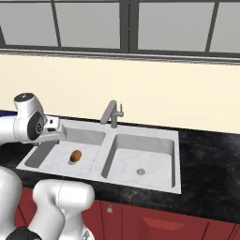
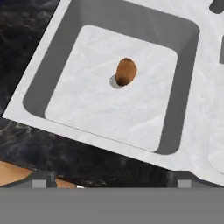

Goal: Pick up all produce items and place them in the sink. Turn on the sink faucet to wash them. Then turn the sink off and put them in the tray.

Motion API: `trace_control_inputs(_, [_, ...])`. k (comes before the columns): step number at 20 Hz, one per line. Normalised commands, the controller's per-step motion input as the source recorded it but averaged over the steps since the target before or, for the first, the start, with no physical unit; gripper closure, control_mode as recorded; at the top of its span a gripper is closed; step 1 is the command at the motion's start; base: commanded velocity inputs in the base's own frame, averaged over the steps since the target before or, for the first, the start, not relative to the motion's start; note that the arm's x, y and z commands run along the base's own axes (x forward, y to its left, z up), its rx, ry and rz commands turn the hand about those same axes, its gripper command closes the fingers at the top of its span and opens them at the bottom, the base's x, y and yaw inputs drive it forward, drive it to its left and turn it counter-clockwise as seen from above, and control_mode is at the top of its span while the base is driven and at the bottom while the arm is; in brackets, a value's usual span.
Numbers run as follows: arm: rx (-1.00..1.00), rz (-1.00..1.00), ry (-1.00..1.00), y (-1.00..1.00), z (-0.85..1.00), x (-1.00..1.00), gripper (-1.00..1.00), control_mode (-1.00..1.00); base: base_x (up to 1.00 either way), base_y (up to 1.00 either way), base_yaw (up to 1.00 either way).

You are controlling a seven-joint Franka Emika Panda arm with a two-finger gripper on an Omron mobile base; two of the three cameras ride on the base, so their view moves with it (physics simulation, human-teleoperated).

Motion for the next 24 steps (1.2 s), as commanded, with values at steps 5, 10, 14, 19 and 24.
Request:
trace_control_inputs(5, [0.0,-0.1,0.07,-0.03,-0.52,0.34,-1.0,-1.0,0.0,0.0,0.0])
trace_control_inputs(10, [0.0,-0.1,0.05,-0.01,-0.46,0.43,-1.0,-1.0,0.0,0.0,0.0])
trace_control_inputs(14, [0.0,-0.14,0.03,0.0,-0.37,0.47,-1.0,-1.0,0.0,0.0,0.0])
trace_control_inputs(19, [0.0,-0.15,0.04,0.0,-0.34,0.47,-1.0,-1.0,0.0,0.0,0.0])
trace_control_inputs(24, [0.0,-0.15,0.05,0.0,-0.32,0.44,-1.0,-1.0,0.0,0.0,0.0])
